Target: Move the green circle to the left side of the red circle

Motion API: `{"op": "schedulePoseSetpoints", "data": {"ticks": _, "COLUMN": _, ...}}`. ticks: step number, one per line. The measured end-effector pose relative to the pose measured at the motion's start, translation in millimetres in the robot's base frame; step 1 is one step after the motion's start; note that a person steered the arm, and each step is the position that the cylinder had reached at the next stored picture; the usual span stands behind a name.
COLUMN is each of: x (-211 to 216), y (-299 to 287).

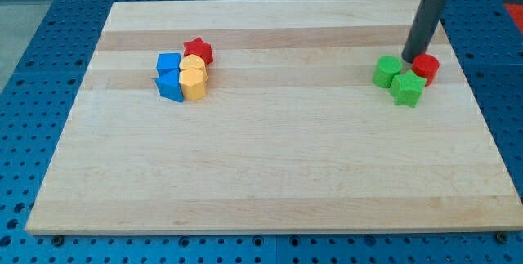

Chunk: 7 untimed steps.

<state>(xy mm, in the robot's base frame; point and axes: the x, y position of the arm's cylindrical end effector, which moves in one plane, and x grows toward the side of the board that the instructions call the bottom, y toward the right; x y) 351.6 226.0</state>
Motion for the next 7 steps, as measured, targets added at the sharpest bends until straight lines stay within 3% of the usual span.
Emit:
{"op": "schedulePoseSetpoints", "data": {"ticks": 1, "x": -7, "y": -9}}
{"op": "schedulePoseSetpoints", "data": {"ticks": 3, "x": -7, "y": -97}}
{"op": "schedulePoseSetpoints", "data": {"ticks": 4, "x": 7, "y": -108}}
{"op": "schedulePoseSetpoints", "data": {"ticks": 7, "x": 26, "y": -72}}
